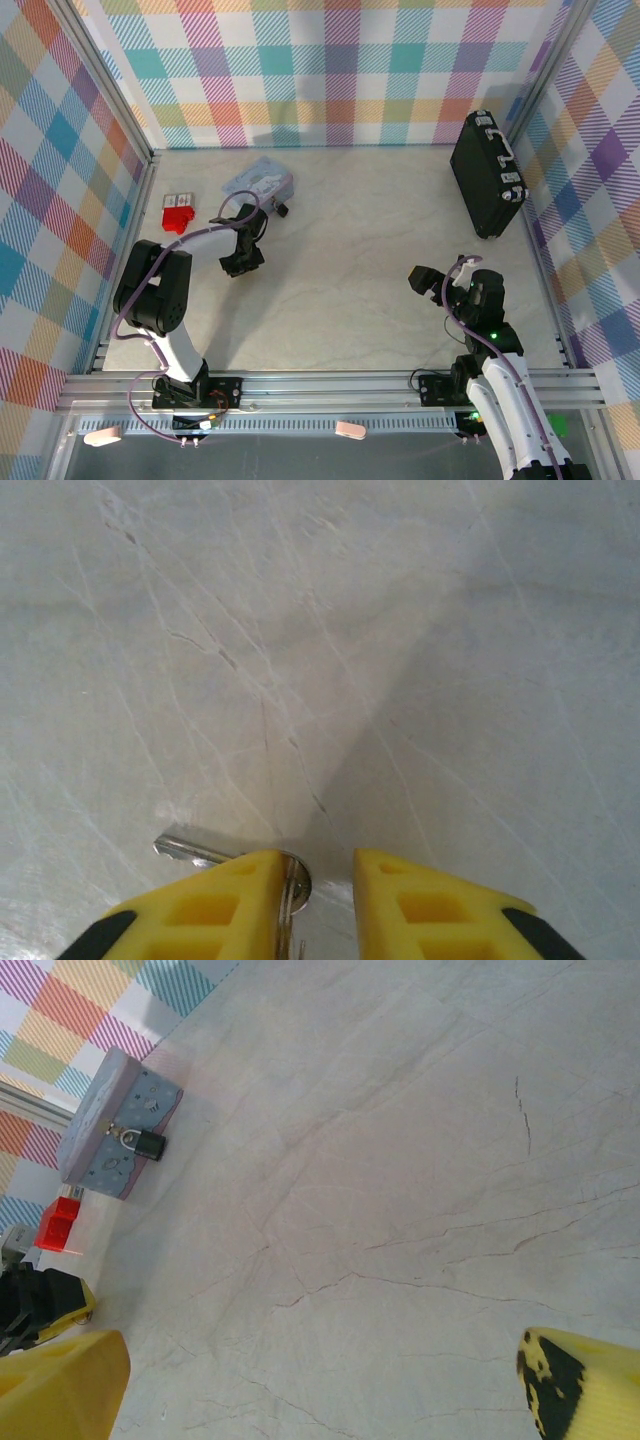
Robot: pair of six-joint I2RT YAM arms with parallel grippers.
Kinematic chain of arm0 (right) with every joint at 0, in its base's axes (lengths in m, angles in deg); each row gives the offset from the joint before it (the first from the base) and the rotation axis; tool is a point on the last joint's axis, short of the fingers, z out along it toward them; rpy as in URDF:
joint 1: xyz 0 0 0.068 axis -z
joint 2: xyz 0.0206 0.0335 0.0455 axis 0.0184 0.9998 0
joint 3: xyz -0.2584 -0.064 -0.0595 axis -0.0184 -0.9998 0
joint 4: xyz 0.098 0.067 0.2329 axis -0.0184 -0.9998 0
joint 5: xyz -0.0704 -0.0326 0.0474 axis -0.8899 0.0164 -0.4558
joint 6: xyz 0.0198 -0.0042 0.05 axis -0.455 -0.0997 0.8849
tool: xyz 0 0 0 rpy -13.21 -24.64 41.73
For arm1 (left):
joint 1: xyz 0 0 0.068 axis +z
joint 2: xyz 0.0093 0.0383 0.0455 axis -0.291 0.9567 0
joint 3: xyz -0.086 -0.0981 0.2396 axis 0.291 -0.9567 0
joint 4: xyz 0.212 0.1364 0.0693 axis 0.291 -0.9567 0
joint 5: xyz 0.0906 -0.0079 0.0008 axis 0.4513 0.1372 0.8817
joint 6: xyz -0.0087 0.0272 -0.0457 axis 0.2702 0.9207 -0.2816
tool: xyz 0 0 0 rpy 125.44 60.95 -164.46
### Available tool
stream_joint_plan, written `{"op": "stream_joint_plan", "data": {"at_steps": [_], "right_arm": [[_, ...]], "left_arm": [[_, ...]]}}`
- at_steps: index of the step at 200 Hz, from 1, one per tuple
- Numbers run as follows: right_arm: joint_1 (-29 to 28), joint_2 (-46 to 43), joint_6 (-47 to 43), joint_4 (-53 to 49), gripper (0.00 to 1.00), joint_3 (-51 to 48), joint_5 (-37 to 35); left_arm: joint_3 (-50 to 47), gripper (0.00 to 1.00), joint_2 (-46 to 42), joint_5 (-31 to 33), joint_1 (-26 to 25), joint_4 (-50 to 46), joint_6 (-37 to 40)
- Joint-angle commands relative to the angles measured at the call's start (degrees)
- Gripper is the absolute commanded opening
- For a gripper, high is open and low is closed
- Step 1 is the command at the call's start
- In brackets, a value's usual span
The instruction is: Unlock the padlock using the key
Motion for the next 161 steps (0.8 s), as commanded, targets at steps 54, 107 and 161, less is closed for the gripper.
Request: {"op": "stream_joint_plan", "data": {"at_steps": [54, 107, 161], "right_arm": [[-0.3, 0.2, 0.8, 1.2, 0.99, -0.5, 0.4], [-0.4, 0.3, 7.1, 0.7, 0.99, -0.9, 1.8], [-5.1, -3.3, 25.3, 5.1, 0.99, -0.5, 4.8]], "left_arm": [[-6.6, 0.00, -6.8, -5.7, 0.7, 7.1, -1.5], [-10.3, 0.00, -23.5, -9.6, -2.4, 10.8, -1.0], [-10.5, 0.00, -32.7, -19.8, -9.1, 20.1, 0.7]]}}
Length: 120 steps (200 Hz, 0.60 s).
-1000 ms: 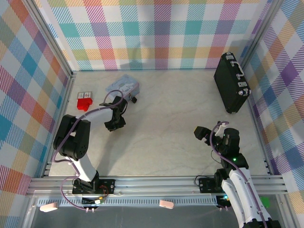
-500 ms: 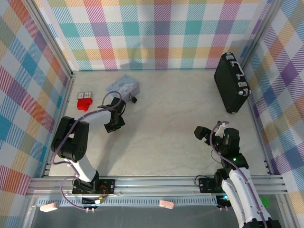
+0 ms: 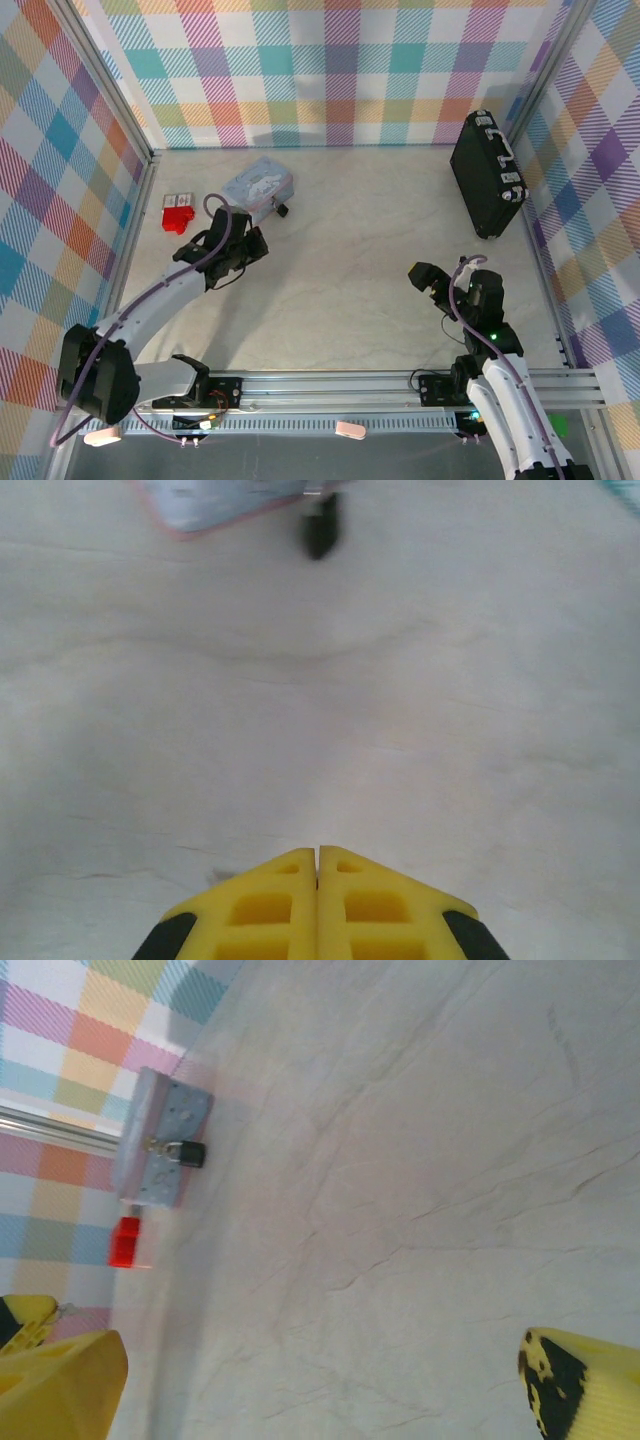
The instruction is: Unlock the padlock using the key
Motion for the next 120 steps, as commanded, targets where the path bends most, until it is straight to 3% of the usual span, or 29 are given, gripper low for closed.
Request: {"op": "stream_joint_plan", "data": {"at_steps": [1, 32, 79, 120], "right_arm": [[-3.3, -2.0, 10.7, 5.0, 0.99, -0.4, 1.9], [-11.6, -2.0, 15.4, 6.8, 0.96, 2.0, -3.7], [-19.4, 5.4, 33.1, 9.5, 0.80, 4.7, -7.4], [-27.4, 11.9, 42.9, 11.9, 0.72, 8.0, -12.6]], "left_arm": [[-0.2, 0.00, -1.5, -6.6, -2.8, 5.9, 1.5], [3.2, 0.00, -1.3, -7.3, -8.1, 8.0, 2.9], [6.3, 0.00, 2.7, -9.4, -14.0, 12.3, 7.2], [6.6, 0.00, 6.3, -6.2, -19.7, 17.4, 9.9]]}}
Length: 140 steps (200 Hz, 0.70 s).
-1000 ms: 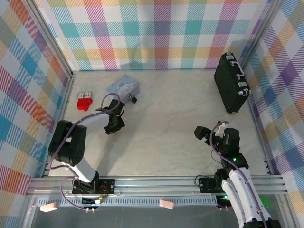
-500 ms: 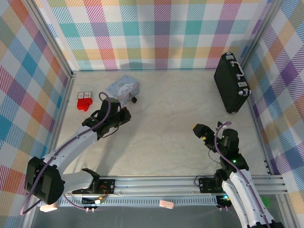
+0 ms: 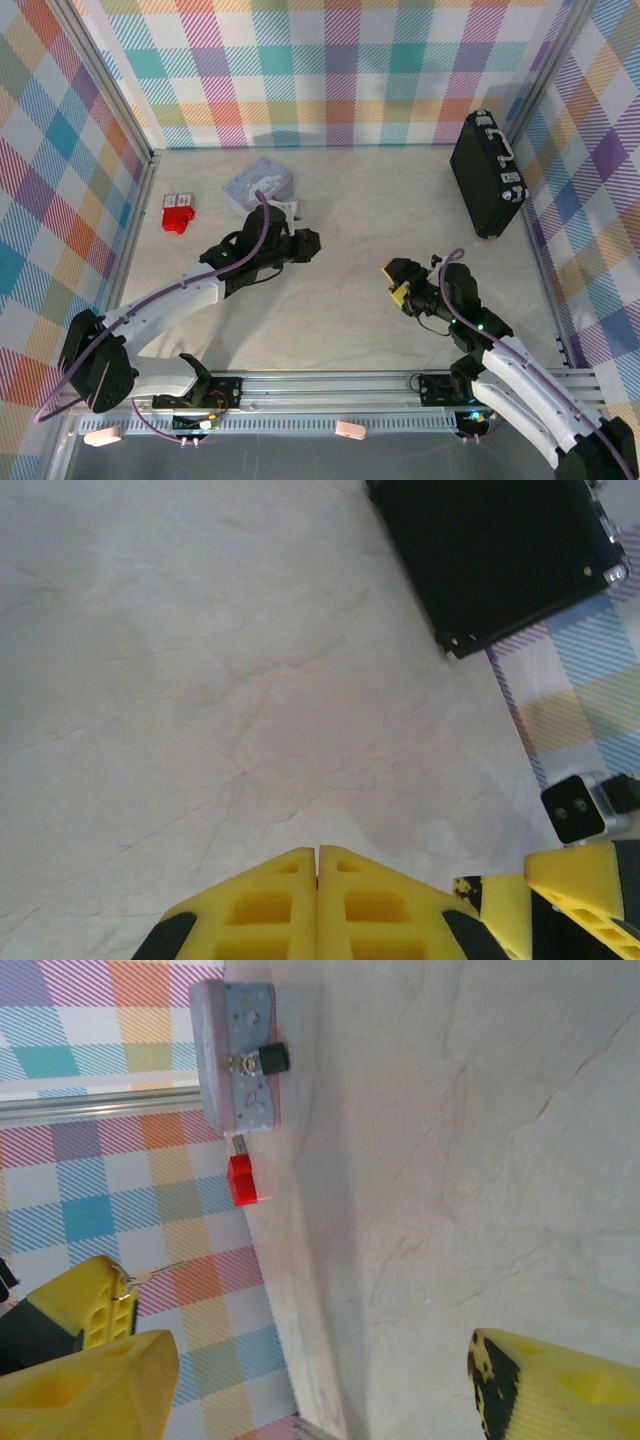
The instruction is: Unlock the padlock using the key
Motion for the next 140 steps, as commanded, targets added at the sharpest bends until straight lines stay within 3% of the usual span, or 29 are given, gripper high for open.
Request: {"op": "stream_joint_plan", "data": {"at_steps": [1, 55, 140], "right_arm": [[-3.6, 1.9, 9.7, 4.3, 0.72, 2.5, -4.3], [-10.1, 3.2, 21.5, 3.6, 0.54, 3.2, -14.0], [-14.3, 5.4, 30.7, 6.2, 0.38, 2.8, -17.0]], "left_arm": [[1.5, 0.00, 1.8, 1.7, -3.4, 4.5, 3.2], [-2.4, 0.00, 4.9, 10.8, -11.2, 14.4, 3.0], [-7.1, 0.00, 9.5, 17.6, -19.7, 30.6, 3.9]]}}
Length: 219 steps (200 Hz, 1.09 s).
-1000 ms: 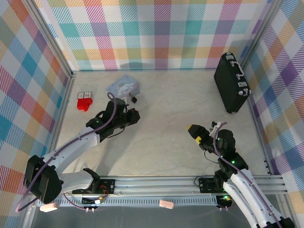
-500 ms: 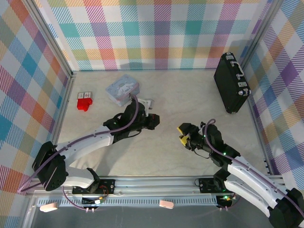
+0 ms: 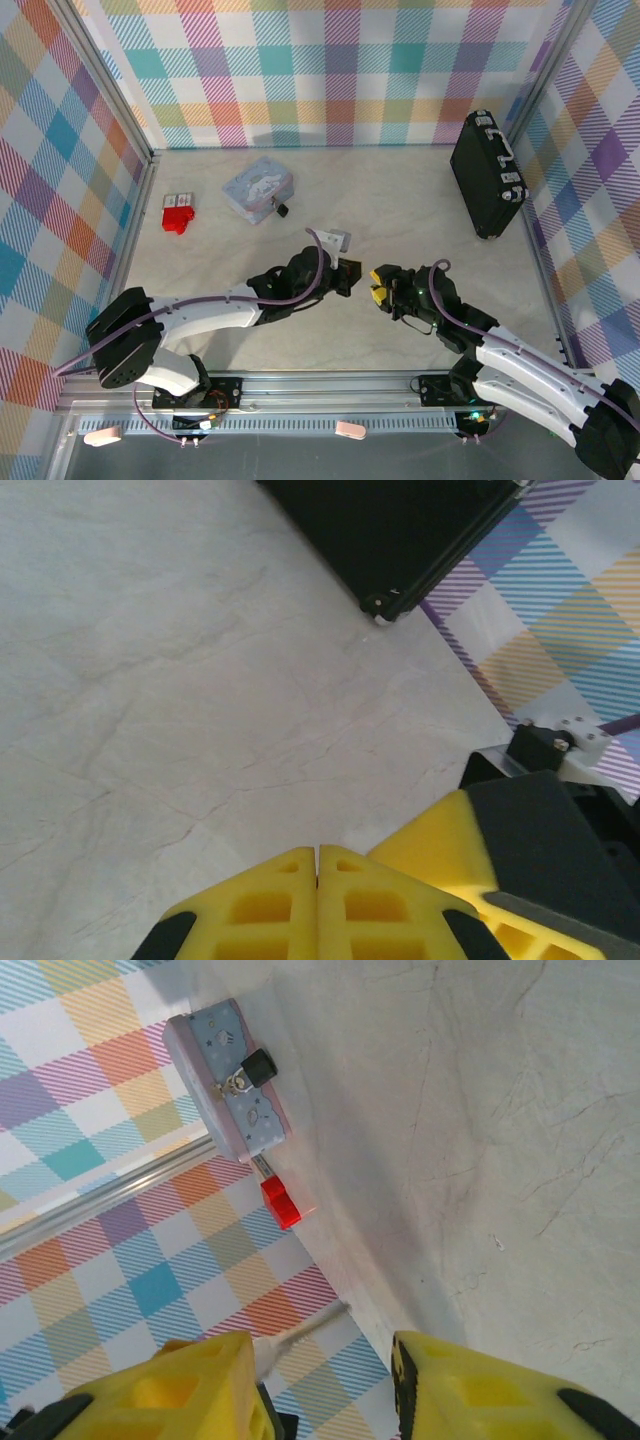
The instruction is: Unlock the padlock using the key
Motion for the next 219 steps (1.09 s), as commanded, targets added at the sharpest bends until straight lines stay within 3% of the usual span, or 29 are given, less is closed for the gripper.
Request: {"op": "stream_joint_plan", "data": {"at_steps": [1, 90, 177, 219], "right_arm": [[-0.8, -0.2, 4.3, 2.7, 0.38, 1.1, -2.5], [-1.5, -1.4, 6.4, 3.3, 0.28, 0.4, -4.4], [-1.5, -2.4, 6.9, 2.6, 0.29, 0.3, -5.4], [-1.5, -2.3, 6.9, 2.0, 0.35, 0.3, -4.4]], "left_arm": [[-0.5, 0.00, 0.8, 3.2, -1.6, 7.3, 1.4], [-0.8, 0.00, 3.5, 6.1, -4.9, 10.9, 1.4], [-3.3, 0.00, 3.8, 10.6, -7.5, 13.3, 1.2], [-5.3, 0.00, 3.1, 15.8, -7.7, 16.0, 0.0]]}}
